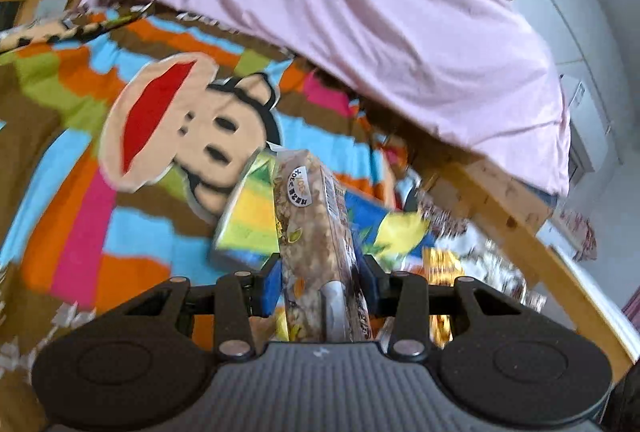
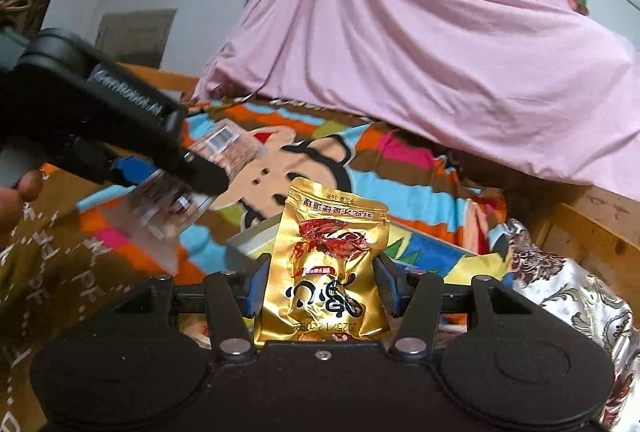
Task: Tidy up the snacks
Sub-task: 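Lift the granola bar with left tool while right tool lifts the gold pouch, then lower the granola bar into the tin tray with left tool while right tool drops the gold pouch there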
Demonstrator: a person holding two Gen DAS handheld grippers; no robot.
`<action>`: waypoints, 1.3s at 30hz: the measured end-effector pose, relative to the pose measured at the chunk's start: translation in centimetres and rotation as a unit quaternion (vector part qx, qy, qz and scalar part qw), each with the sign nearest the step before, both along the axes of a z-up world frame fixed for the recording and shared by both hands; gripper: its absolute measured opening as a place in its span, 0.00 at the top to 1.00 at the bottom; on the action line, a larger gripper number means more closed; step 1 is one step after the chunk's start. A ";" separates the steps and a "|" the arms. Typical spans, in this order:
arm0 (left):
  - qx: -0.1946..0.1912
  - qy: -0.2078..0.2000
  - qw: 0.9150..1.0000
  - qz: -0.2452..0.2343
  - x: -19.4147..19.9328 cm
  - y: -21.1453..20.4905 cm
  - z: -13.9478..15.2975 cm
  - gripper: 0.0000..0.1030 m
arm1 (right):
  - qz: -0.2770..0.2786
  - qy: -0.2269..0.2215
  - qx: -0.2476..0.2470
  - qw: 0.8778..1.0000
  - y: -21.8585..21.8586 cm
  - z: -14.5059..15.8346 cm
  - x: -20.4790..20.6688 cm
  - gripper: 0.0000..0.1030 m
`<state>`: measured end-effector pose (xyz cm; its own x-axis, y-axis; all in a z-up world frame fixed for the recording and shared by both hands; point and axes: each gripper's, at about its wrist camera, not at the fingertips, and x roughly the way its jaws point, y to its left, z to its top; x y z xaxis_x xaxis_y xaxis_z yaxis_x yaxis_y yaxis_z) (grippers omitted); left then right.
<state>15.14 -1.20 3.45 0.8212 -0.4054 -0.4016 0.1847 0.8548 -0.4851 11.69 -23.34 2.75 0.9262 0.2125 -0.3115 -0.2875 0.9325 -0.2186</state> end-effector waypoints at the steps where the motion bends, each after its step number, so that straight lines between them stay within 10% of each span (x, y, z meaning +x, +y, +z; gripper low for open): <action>1: 0.000 -0.005 1.000 -0.001 0.6 -0.5 0.4 0.57 | -0.005 -0.004 0.003 1.000 -0.5 0.2 0.4 0.46; 12: 0.034 0.001 0.998 -0.044 9.7 -8.7 1.2 0.57 | -0.077 -0.044 0.003 0.996 -7.2 1.2 8.4 0.45; 39: 0.092 0.148 0.981 -0.081 20.0 -17.9 -5.9 0.57 | -0.142 0.129 0.087 0.978 -13.3 -5.4 17.3 0.45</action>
<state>35.16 -19.08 -2.44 0.5879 -0.4187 -0.6921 0.1998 0.9042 -0.3774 28.96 -36.69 -2.60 0.8507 0.0288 -0.5249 -0.0366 0.9993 -0.0046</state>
